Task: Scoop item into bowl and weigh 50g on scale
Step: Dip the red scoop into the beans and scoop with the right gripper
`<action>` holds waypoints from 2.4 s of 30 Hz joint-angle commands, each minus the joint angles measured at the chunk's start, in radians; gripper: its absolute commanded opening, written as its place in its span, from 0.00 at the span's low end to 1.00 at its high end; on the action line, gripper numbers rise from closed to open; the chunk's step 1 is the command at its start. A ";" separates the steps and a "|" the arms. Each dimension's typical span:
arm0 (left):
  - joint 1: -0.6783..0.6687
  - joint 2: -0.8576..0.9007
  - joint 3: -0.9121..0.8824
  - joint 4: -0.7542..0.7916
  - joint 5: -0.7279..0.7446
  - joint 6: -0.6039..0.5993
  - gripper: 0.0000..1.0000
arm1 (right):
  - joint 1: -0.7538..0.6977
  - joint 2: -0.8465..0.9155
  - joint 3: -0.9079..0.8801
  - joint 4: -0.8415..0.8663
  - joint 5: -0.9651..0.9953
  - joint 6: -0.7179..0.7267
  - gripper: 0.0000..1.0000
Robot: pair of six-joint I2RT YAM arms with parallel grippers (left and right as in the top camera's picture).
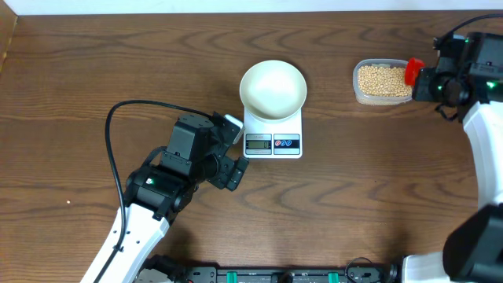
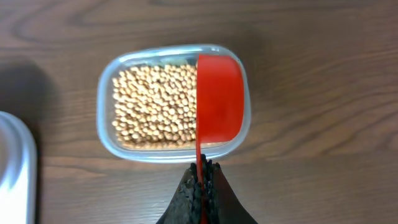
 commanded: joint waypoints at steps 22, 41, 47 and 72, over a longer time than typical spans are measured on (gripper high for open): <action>-0.003 -0.001 -0.004 -0.001 0.012 -0.006 0.91 | 0.129 0.253 0.019 0.072 -0.019 0.020 0.01; -0.003 -0.001 -0.004 -0.001 0.012 -0.006 0.91 | -0.061 0.286 0.019 0.040 -0.475 0.131 0.01; -0.003 -0.001 -0.004 -0.001 0.012 -0.006 0.91 | -0.127 0.286 0.019 0.033 -0.558 0.135 0.01; -0.003 -0.001 -0.004 -0.001 0.012 -0.006 0.91 | -0.314 0.286 0.019 0.024 -0.929 0.134 0.01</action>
